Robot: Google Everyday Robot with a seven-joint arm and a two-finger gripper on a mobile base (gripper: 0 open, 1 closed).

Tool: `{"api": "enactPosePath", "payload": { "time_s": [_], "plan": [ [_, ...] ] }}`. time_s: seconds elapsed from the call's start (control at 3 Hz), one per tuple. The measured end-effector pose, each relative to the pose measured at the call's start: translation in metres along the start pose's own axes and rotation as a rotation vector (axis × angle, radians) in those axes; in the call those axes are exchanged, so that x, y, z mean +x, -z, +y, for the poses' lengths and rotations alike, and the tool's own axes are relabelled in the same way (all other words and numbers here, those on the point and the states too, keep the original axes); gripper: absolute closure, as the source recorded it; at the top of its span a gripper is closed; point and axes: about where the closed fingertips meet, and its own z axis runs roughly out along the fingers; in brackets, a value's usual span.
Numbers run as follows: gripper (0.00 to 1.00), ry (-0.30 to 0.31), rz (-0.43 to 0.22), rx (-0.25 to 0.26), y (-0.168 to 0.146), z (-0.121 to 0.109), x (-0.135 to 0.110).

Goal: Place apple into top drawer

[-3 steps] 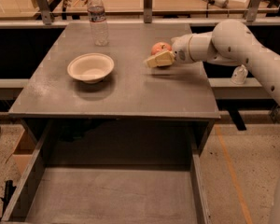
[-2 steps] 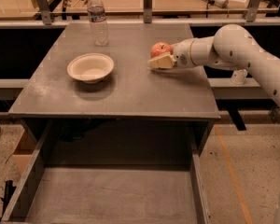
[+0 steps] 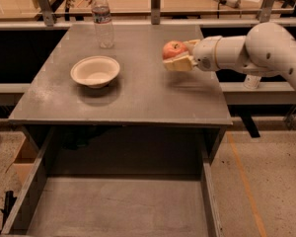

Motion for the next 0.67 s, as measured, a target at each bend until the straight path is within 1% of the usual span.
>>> {"api": "enactPosePath", "payload": {
  "time_s": [0.33,0.67],
  "plan": [
    [1.0,0.119,-0.035,-0.102,0.037,0.053,-0.016],
    [1.0,0.158,-0.055,-0.207,0.066,0.112,-0.016]
  ]
}}
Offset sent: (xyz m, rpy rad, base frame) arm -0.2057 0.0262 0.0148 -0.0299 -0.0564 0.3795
